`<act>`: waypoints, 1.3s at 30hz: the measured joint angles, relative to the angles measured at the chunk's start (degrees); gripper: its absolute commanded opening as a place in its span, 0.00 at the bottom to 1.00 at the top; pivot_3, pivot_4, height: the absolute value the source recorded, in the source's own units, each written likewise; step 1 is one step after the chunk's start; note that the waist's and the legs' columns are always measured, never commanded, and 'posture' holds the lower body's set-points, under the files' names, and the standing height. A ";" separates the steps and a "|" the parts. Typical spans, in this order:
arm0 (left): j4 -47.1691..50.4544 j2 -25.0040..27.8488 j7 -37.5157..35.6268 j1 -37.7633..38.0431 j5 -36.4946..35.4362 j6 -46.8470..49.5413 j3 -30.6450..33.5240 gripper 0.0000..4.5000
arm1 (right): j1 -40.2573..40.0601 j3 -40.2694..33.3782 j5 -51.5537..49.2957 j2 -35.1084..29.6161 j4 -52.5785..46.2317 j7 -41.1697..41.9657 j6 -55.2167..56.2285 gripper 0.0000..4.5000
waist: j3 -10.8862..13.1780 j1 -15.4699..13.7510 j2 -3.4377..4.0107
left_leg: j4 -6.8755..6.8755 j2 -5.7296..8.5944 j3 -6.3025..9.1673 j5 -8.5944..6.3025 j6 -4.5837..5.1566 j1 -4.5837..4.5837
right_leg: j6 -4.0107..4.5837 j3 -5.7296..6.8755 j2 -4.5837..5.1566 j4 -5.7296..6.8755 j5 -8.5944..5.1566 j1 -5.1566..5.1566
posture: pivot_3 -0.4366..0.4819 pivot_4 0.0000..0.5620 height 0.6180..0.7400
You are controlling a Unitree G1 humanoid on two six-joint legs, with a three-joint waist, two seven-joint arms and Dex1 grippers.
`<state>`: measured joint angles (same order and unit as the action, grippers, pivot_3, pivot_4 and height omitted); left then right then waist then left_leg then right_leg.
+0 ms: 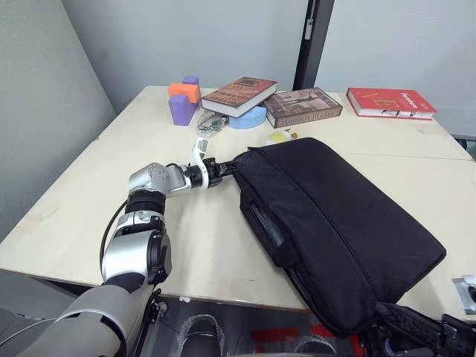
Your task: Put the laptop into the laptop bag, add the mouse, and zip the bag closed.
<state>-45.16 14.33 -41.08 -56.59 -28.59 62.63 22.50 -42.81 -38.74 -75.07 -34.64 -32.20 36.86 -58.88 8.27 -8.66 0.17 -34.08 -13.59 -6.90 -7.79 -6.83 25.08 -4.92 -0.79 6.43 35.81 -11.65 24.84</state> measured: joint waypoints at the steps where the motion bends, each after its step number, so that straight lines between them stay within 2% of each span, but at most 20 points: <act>1: 1.05 -0.14 0.41 0.48 -0.58 0.34 0.02 0.00 | 1.03 0.88 0.17 0.01 0.13 -0.65 0.30 0.94 | 0.00 -0.03 0.00 | 0.00 0.01 0.00 0.00 0.00 0.00 | 0.00 0.00 0.00 0.00 0.00 -0.01 | 0.48 0.27 0.87; 9: 7.35 -0.13 1.82 3.55 -2.25 2.62 -0.38 0.00 | 5.20 1.71 0.43 -0.82 3.14 -1.12 1.23 0.38 | 0.00 0.04 0.00 | 0.00 0.03 0.01 0.01 0.01 0.00 | -0.01 0.00 0.01 0.03 0.00 0.00 | 0.48 0.27 0.87; 13: 11.47 0.35 2.61 5.81 -2.97 4.51 -0.97 0.00 | 8.14 1.67 1.28 -3.90 5.48 0.04 1.22 0.08 | 0.00 0.28 0.00 | -0.10 0.03 0.00 0.01 0.02 -0.01 | -0.01 -0.04 0.01 0.12 0.01 0.00 | 0.48 0.27 0.87; 14: 12.54 0.57 2.95 6.30 -3.15 5.05 -0.94 0.00 | 9.46 1.74 1.51 -4.91 6.30 0.03 1.16 0.04 | 0.00 0.33 0.00 | -0.14 0.03 0.00 0.02 0.03 -0.02 | -0.01 -0.07 0.01 0.17 0.01 0.01 | 0.48 0.27 0.87; 17: 16.17 1.60 3.79 7.74 -3.79 6.71 -0.87 0.00 | 14.16 2.79 2.94 -7.89 8.11 -0.49 0.78 0.04 | 0.00 0.55 0.01 | -0.22 0.03 -0.03 0.02 0.03 -0.06 | -0.01 -0.14 0.01 0.32 0.01 0.03 | 0.48 0.27 0.87; 23: 29.37 4.41 6.80 14.80 -5.72 12.00 0.39 0.00 | 26.10 7.99 5.22 -12.08 10.07 -2.95 -0.91 0.04 | -0.02 1.11 0.04 | -0.22 0.01 -0.06 0.19 0.28 -0.02 | -0.01 -0.15 -0.02 0.32 0.01 0.07 | 0.48 0.27 0.87; 27: 39.74 4.09 10.91 19.40 -7.96 19.69 5.59 0.00 | 38.11 13.52 8.49 -15.33 13.81 -4.84 -2.43 0.04 | -0.01 1.62 0.05 | -0.33 0.01 -0.06 0.20 0.30 -0.04 | 0.00 -0.17 -0.02 0.43 0.02 0.06 | 0.48 0.27 0.87; 30: 46.49 1.51 14.64 22.36 -10.40 25.54 12.41 0.00 | 45.70 18.66 12.93 -16.99 17.08 -4.88 -2.75 0.04 | -0.01 1.66 0.05 | -0.40 0.02 -0.06 0.22 0.34 0.01 | 0.01 -0.17 -0.02 0.43 0.02 0.07 | 0.48 0.27 0.87; 36: 58.54 -6.26 24.07 33.56 -19.48 27.55 21.28 0.00 | 57.30 26.24 20.07 -17.38 23.39 -4.30 -3.40 0.04 | -0.01 1.87 0.04 | -0.38 0.02 -0.05 0.37 0.60 0.04 | 0.02 -0.14 -0.02 0.39 0.02 0.07 | 0.48 0.27 0.87; 39: 64.67 -14.22 32.43 37.12 -25.97 28.08 27.86 0.00 | 62.68 29.84 23.63 -17.43 27.51 -3.41 -5.07 0.04 | -0.01 1.85 -0.01 | -0.62 0.00 -0.04 0.34 0.65 0.03 | 0.09 -0.18 -0.03 0.46 0.07 0.01 | 0.48 0.27 0.87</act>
<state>19.51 0.11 -8.65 -19.47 -54.55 90.71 50.36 19.87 -8.89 -51.44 -52.07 -4.69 33.46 -63.95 8.27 -6.81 0.16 -34.71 -13.59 -6.94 -7.45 -6.18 25.10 -4.84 -0.98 6.40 36.27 -11.58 24.85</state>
